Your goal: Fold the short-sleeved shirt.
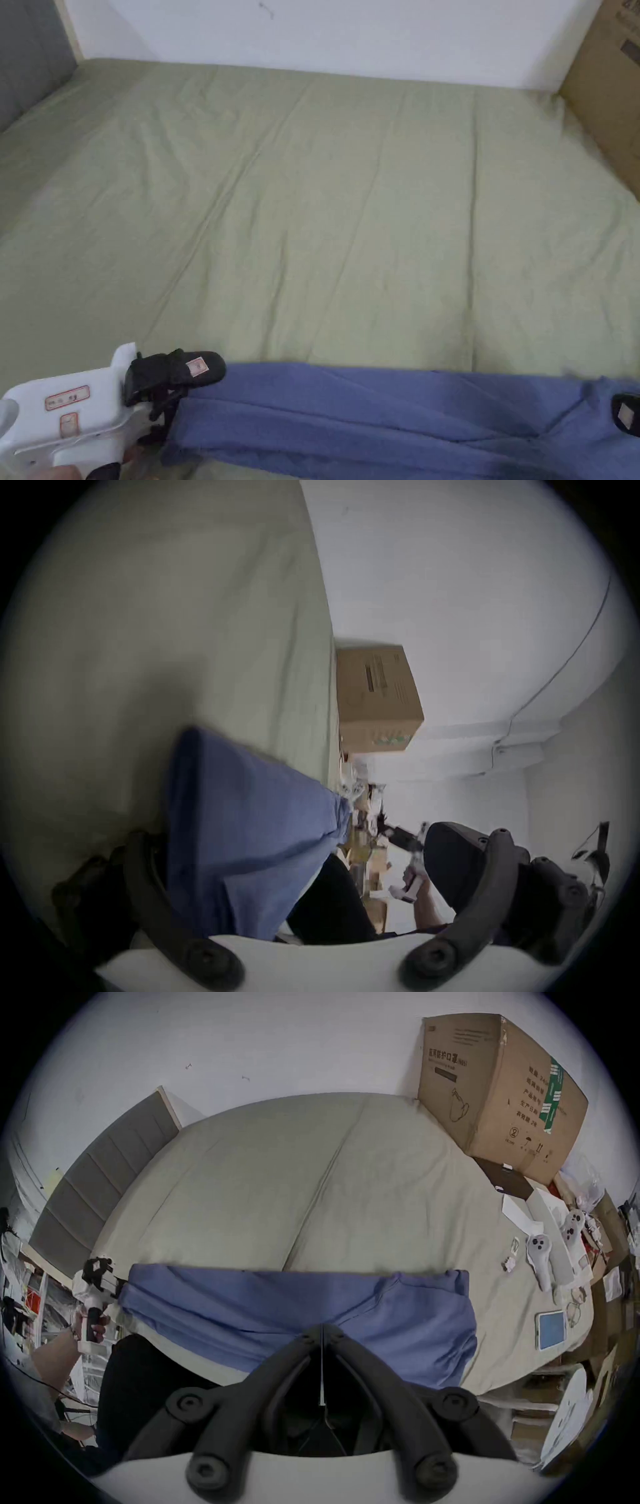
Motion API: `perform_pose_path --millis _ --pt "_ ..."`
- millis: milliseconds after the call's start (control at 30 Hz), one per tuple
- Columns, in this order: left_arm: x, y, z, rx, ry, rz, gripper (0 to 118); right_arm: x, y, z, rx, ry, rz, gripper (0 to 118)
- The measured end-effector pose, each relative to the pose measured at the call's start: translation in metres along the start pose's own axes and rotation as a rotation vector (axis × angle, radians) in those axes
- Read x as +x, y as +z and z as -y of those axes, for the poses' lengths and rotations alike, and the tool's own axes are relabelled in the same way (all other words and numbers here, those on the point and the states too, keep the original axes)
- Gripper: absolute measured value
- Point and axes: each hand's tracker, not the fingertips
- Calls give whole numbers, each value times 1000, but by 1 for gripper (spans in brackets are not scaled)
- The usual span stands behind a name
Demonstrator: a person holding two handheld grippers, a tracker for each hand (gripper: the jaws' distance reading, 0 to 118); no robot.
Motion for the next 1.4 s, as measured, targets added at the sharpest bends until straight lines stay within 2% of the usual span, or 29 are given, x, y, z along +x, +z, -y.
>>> perform_pose_path --millis 33,67,100,133,167,200,233,267,333,433,567,600,667,733,800,833,933,1033,1133,1200,1267,1333,1400 --pt "1 -2 1 9 -28 -21 114 0 1 -3 6 2 -3 0" --pt "1 -2 1 14 -26 -27 106 -1 2 -5 10 5 -6 0" --pt "-3 -1 0 37 -18 -89 83 -3 3 -8 14 8 -10 0" --pt "-10 1 -1 52 3 -187 18 -4 3 -9 17 10 -16 0" --pt "-17 -4 1 51 7 -359 6 -5 2 -11 20 13 -25 0" --pt "-20 -6 5 60 6 -215 6 -6 1 -12 22 16 -30 0" --pt "-6 -1 6 99 -20 -199 6 -7 0 -13 22 18 -32 0" --pt "-1 -3 4 62 -65 -296 6 -8 -1 -13 21 21 -35 0" --pt "23 -5 8 72 -118 -394 6 -9 0 -12 36 23 -50 0" --pt "68 7 11 152 -322 -614 6 -7 12 -9 142 28 -153 0" --pt "127 36 23 318 -476 -955 6 -7 20 -12 251 61 -64 1" --pt "134 40 23 318 -498 -1032 6 -4 19 -13 265 53 -55 1" --pt "143 41 27 307 -523 -1096 6 6 13 -16 262 1 -53 1" --pt "152 33 31 284 -511 -1063 6 20 4 -19 194 -98 -112 1" --pt "164 14 38 255 -512 -1022 6 28 -3 -13 189 -146 -118 1" --pt "170 2 42 244 -526 -980 6 30 -7 -12 143 -136 -123 1" --pt "178 -47 50 188 -517 -877 6 34 -11 0 154 -135 -115 1" --pt "172 -110 57 33 -502 -813 6 40 -9 6 161 -142 -116 1" --pt "159 -170 65 -85 -551 -876 6 47 -5 9 164 -182 -116 1" --pt "141 -198 69 -113 -531 -879 9 54 0 12 170 -209 -123 1" --pt "124 -213 71 -168 -488 -864 40 58 4 13 176 -222 -141 1" --pt "119 -213 72 -166 -423 -767 79 60 6 13 178 -224 -143 1" --pt "130 -203 73 -114 -397 -624 102 63 8 12 177 -215 -141 1"
